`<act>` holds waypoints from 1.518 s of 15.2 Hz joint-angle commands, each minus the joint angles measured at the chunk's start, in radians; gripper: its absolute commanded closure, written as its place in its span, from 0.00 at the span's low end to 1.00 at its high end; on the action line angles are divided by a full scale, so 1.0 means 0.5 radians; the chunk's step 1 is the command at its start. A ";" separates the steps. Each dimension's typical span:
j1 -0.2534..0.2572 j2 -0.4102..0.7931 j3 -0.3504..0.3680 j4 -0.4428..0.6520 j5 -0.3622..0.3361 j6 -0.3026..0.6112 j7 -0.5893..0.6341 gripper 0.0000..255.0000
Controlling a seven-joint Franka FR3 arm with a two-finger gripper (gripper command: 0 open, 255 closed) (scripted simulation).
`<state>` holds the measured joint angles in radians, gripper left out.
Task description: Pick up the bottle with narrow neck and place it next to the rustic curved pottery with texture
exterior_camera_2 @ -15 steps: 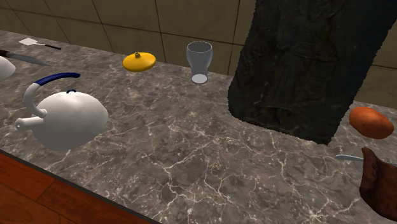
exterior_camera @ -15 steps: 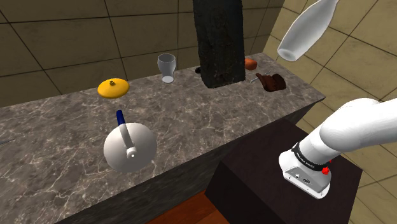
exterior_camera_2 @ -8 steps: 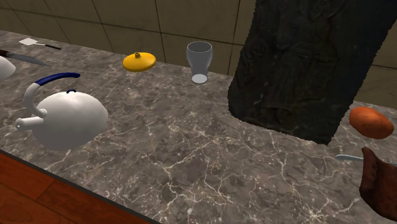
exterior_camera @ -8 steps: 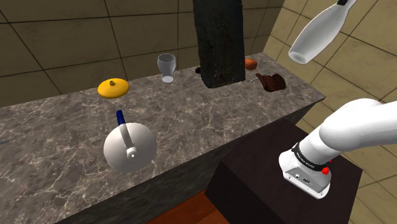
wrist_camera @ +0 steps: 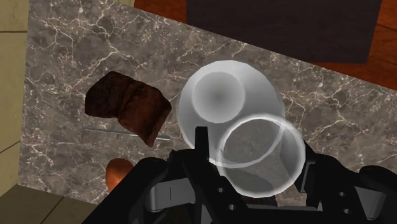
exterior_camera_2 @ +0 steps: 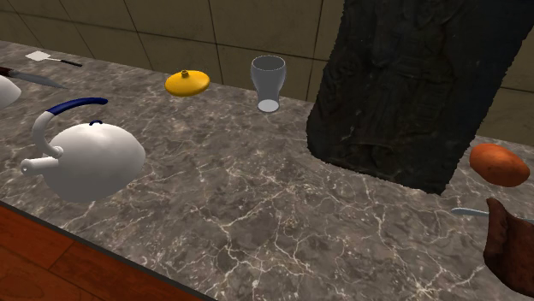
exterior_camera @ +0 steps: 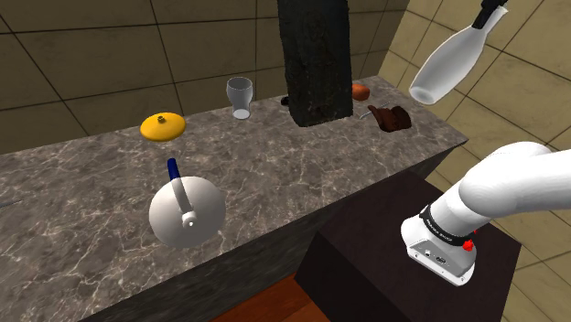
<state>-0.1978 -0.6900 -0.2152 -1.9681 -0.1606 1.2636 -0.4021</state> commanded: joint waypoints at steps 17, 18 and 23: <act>-0.030 -0.221 -0.033 -0.645 -0.046 0.425 0.043 1.00; -0.031 -0.230 -0.036 -0.677 -0.049 0.449 0.044 1.00; -0.040 -0.269 -0.053 -0.835 -0.067 0.568 0.053 1.00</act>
<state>-0.2176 -0.8222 -0.2405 -2.3716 -0.1928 1.5348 -0.3772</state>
